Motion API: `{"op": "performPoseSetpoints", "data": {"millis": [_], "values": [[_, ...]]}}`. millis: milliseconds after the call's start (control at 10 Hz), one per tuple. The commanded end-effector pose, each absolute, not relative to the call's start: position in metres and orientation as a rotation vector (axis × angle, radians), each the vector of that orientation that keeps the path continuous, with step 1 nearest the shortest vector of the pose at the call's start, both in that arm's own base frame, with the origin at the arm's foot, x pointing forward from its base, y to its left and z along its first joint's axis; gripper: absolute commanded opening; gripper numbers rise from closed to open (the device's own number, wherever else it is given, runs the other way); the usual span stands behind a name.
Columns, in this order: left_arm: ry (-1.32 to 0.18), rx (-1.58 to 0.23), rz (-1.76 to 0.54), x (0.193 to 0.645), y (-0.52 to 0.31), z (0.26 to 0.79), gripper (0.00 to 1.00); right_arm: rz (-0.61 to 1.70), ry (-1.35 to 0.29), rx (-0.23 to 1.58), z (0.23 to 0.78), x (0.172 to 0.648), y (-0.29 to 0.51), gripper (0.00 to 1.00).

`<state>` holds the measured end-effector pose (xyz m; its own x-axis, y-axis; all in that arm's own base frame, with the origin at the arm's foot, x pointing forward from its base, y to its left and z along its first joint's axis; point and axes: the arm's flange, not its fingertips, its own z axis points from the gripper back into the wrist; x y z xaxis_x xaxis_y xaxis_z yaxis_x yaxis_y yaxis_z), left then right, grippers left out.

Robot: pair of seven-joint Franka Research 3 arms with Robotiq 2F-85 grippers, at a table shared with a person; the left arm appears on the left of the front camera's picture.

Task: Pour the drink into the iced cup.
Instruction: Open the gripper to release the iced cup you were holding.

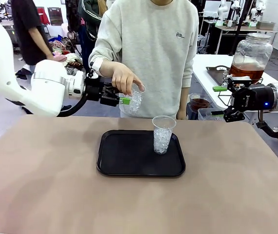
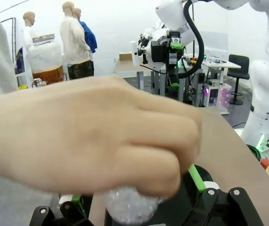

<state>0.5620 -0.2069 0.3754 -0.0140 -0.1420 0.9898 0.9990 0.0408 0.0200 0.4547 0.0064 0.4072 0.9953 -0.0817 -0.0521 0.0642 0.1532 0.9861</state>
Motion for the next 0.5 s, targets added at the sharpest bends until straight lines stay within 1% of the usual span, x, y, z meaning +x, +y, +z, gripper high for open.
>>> {"op": "performPoseSetpoints", "data": {"millis": [0,400], "values": [[-1.152,-1.068,-1.242,0.547,-0.181,0.37,1.0,-0.101,-0.017,1.415,0.409,0.455,0.007,1.0],[-1.14,-1.016,-1.241,0.526,-0.117,0.351,1.0,-0.101,-0.017,1.415,0.409,0.455,0.007,1.0]]}}
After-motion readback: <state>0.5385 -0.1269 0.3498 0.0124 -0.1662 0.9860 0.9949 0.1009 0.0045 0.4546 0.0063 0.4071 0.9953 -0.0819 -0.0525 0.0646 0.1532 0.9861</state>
